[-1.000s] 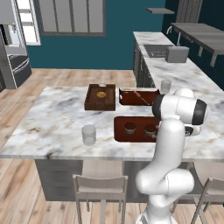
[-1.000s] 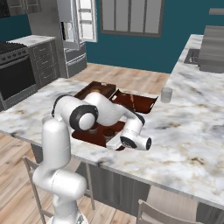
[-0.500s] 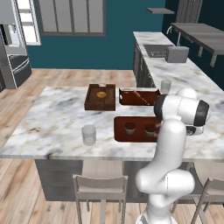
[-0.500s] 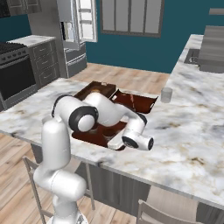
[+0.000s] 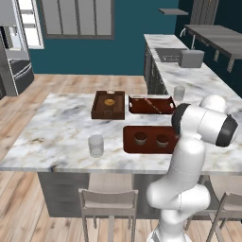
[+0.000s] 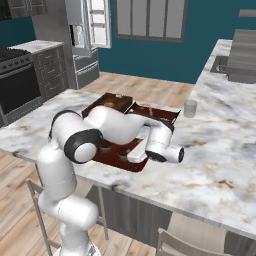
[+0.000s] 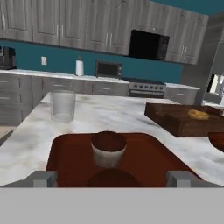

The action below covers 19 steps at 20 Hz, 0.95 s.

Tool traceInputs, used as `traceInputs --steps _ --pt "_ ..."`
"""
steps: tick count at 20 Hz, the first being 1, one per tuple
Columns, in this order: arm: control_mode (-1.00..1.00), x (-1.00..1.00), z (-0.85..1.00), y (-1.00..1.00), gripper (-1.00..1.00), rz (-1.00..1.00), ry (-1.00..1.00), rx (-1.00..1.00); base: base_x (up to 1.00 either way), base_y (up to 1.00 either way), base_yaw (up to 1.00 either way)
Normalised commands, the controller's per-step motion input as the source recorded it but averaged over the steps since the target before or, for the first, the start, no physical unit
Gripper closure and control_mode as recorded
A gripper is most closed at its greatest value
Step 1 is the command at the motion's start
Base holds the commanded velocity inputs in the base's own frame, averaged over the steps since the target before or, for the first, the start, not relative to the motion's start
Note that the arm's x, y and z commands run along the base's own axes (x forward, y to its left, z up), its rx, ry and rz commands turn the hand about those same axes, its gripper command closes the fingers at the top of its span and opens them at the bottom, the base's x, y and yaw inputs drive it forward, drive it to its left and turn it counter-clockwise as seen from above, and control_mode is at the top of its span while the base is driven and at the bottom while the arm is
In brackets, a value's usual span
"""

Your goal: Take the cupcakes from the fridge and place them on the empty tray on the dining counter.

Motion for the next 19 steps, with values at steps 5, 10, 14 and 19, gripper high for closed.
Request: traceInputs --steps 5,10,14,19 --pt "-1.0 -0.51 1.0 0.0 -1.0 -0.12 0.15 -0.17 0.0 0.0 0.0" --pt "-1.0 -0.47 1.0 0.13 -1.0 -0.32 0.11 -0.2 0.0 0.0 0.0" --pt "-1.0 -0.92 0.93 0.0 -1.0 -0.48 0.09 -0.07 0.0 0.0 0.0" --pt "-1.0 -0.79 0.71 0.0 -1.0 -0.64 0.0 -0.08 0.0 0.0 0.0"
